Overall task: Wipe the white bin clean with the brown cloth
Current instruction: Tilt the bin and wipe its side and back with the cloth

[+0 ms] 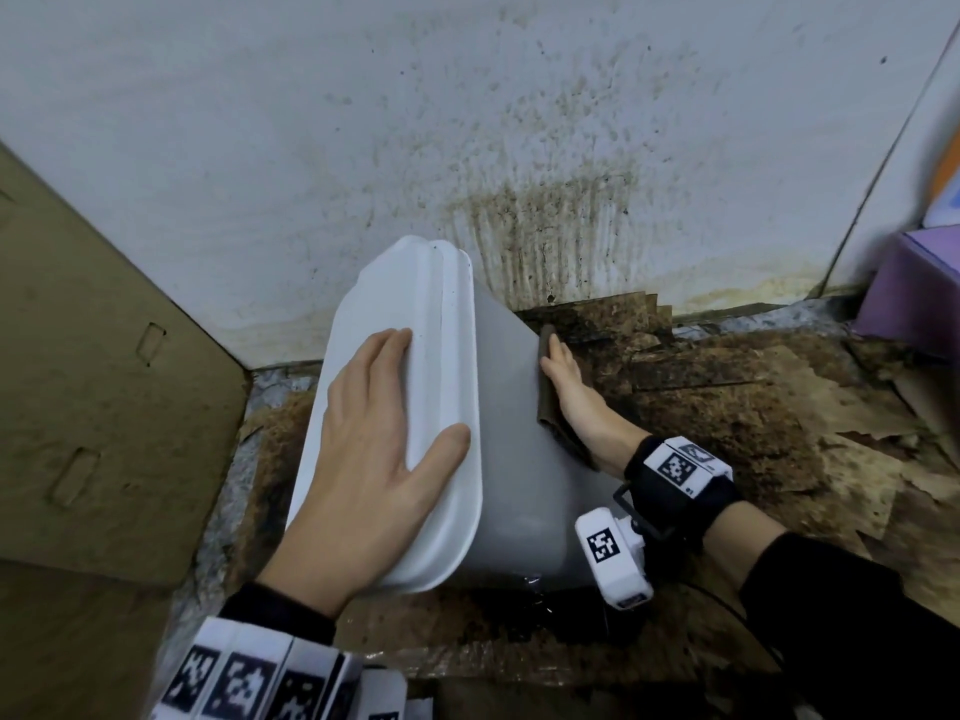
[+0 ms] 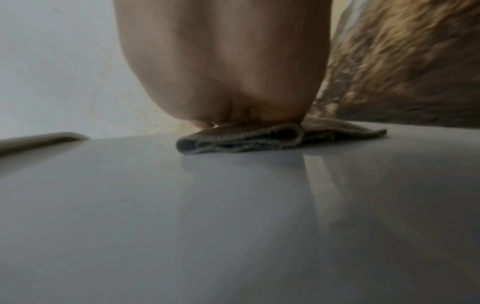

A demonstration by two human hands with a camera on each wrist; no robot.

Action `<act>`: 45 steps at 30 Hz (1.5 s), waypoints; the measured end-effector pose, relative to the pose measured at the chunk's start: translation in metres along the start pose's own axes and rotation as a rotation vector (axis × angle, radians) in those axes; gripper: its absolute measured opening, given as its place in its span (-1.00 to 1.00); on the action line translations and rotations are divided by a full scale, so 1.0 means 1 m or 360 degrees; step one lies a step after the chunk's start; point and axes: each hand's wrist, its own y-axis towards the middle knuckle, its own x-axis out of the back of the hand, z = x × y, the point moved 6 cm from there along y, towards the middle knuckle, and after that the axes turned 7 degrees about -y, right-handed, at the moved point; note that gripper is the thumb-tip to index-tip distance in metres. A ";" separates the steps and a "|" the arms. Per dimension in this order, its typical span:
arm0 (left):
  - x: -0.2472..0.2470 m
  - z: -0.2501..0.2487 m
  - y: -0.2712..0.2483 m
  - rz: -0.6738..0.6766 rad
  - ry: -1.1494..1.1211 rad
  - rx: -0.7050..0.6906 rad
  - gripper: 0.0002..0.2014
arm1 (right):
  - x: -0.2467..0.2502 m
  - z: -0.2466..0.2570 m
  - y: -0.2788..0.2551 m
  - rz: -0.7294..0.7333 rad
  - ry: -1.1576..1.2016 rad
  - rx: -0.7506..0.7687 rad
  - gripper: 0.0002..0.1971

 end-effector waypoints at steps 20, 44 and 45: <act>0.000 -0.001 0.001 -0.0015 -0.0027 -0.0004 -0.16 | 0.006 -0.054 -0.016 0.0178 -0.0452 0.0108 -0.45; -0.003 0.000 0.004 -0.0037 0.0031 -0.0009 -0.13 | -0.024 0.067 -0.025 0.0129 0.0003 0.0541 -0.42; -0.003 0.000 0.004 -0.0036 0.0028 -0.0007 -0.12 | -0.025 0.062 -0.023 0.0111 -0.0084 0.0585 -0.41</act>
